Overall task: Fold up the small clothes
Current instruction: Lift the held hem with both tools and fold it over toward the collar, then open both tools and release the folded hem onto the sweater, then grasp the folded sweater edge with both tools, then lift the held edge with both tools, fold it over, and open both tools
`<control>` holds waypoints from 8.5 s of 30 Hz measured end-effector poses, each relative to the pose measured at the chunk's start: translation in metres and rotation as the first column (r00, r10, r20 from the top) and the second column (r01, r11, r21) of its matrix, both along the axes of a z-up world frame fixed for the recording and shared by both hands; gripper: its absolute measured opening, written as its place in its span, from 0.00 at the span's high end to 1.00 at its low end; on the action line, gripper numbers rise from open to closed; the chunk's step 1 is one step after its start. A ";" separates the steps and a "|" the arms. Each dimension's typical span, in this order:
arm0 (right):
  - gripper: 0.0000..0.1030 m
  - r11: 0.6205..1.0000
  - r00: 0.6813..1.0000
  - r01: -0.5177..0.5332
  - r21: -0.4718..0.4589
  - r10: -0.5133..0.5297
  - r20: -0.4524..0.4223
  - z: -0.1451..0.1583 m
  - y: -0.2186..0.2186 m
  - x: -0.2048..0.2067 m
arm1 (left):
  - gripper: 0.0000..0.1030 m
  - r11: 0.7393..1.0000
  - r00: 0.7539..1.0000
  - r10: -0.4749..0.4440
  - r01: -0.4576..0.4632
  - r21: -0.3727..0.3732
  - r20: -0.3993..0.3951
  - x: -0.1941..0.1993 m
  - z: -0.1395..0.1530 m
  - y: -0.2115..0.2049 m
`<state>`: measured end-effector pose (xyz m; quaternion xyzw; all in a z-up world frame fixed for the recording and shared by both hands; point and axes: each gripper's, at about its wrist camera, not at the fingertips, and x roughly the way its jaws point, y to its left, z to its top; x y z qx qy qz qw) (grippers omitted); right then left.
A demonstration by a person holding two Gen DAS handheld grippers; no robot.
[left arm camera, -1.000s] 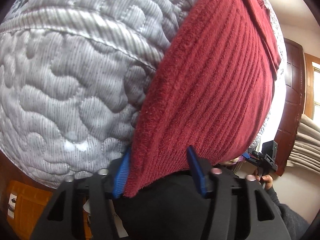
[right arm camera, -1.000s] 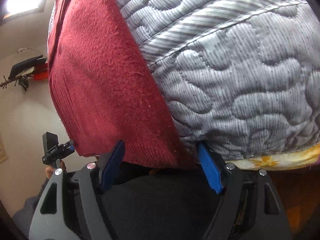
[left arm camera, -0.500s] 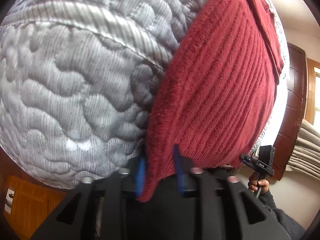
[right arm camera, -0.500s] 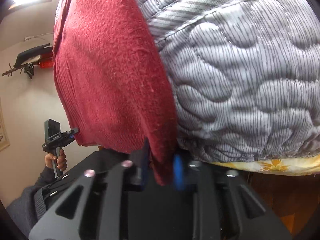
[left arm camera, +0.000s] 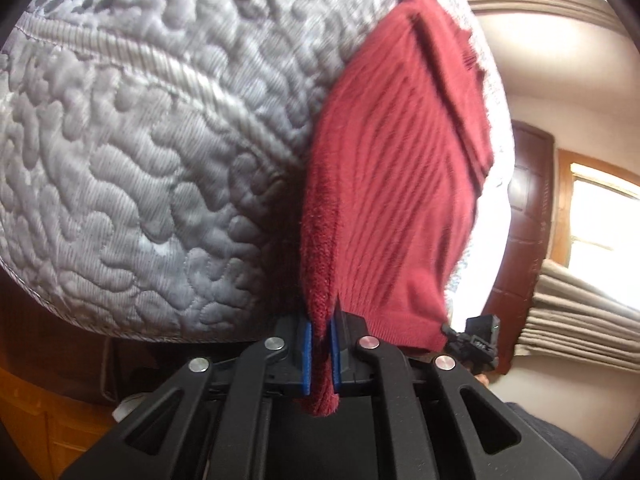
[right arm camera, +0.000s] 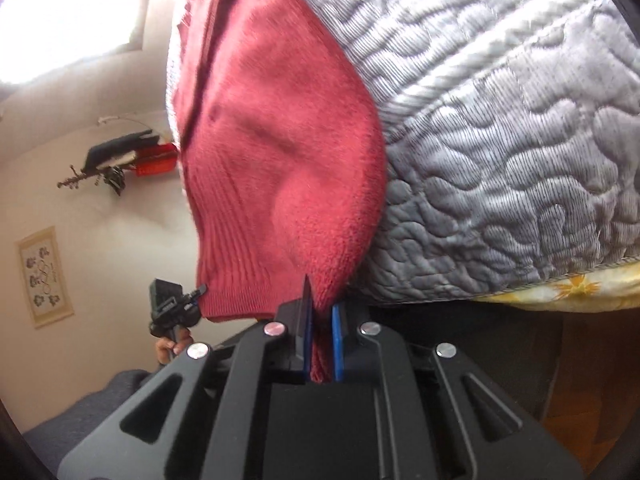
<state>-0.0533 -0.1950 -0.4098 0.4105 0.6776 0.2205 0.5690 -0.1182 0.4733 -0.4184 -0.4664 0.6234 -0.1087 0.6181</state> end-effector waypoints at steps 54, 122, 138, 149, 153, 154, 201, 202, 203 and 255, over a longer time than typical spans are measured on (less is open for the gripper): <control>0.43 0.981 0.977 0.193 -0.028 -0.189 0.100 0.057 -0.001 0.281 | 0.67 0.800 0.851 0.524 -0.509 -0.319 -0.043 0.285 -0.009 0.010; 0.84 0.772 0.896 -0.136 -0.621 0.363 0.255 0.034 0.060 0.310 | 0.83 0.727 0.940 -0.341 0.250 0.639 0.020 0.340 0.022 -0.072; 0.39 0.687 0.854 -0.168 -0.707 0.460 0.245 0.047 0.100 0.300 | 0.83 0.680 0.886 -0.463 0.343 0.648 0.016 0.358 0.026 -0.104; 0.32 0.678 0.828 -0.178 -0.713 0.495 0.264 0.047 0.101 0.295 | 0.80 0.717 0.894 -0.447 0.329 0.615 0.043 0.348 0.029 -0.092; 0.33 0.678 0.839 -0.128 -0.724 0.464 0.285 0.053 0.090 0.299 | 0.80 0.719 0.899 -0.436 0.319 0.618 0.043 0.350 0.028 -0.095; 0.33 0.683 0.847 -0.124 -0.720 0.451 0.282 0.052 0.087 0.300 | 0.80 0.717 0.898 -0.438 0.319 0.620 0.045 0.350 0.028 -0.097; 0.96 0.716 0.733 0.123 -0.688 0.401 0.549 0.175 0.080 0.364 | 0.93 0.708 0.841 -0.369 -0.021 0.706 0.396 0.397 0.165 -0.075; 0.96 0.715 0.734 0.124 -0.688 0.401 0.548 0.175 0.080 0.368 | 0.93 0.709 0.841 -0.371 -0.018 0.705 0.395 0.401 0.163 -0.075; 0.96 0.714 0.735 0.123 -0.689 0.400 0.547 0.173 0.080 0.371 | 0.93 0.709 0.841 -0.374 -0.014 0.705 0.392 0.405 0.162 -0.075; 0.94 0.724 0.893 0.022 -0.690 0.296 0.339 0.030 0.072 0.502 | 0.92 0.728 0.932 -0.339 0.174 0.663 0.127 0.545 0.006 -0.060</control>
